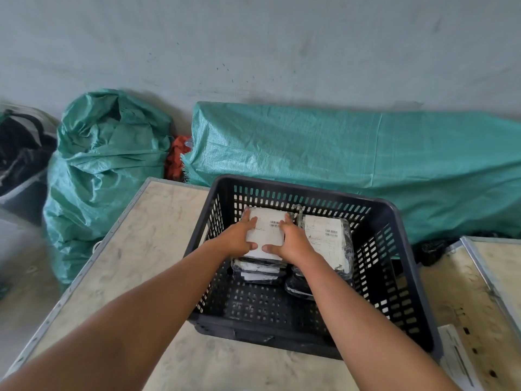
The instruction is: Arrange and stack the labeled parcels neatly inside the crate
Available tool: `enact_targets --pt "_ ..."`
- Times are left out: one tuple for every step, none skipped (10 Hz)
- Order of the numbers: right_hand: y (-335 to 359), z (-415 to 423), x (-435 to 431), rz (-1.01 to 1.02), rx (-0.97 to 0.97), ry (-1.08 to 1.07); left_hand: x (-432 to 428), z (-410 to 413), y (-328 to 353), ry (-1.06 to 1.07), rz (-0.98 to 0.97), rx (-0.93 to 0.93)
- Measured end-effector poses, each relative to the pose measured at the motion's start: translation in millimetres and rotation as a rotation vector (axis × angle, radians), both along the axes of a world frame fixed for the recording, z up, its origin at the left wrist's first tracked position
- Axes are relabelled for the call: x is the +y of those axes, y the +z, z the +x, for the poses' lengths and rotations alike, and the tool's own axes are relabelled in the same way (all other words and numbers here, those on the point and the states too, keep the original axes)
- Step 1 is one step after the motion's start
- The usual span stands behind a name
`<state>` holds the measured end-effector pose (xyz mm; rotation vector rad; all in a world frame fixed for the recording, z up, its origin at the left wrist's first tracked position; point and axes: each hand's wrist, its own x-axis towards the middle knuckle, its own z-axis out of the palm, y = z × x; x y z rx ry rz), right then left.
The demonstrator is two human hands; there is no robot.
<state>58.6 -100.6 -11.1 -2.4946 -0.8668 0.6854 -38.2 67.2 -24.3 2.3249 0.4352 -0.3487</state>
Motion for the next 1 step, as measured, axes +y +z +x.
enact_targets --pt "13.3 -3.2 -3.0 0.087 -0.042 -0.072 2.7 2.5 17.5 0.049 0.05 -0.02"
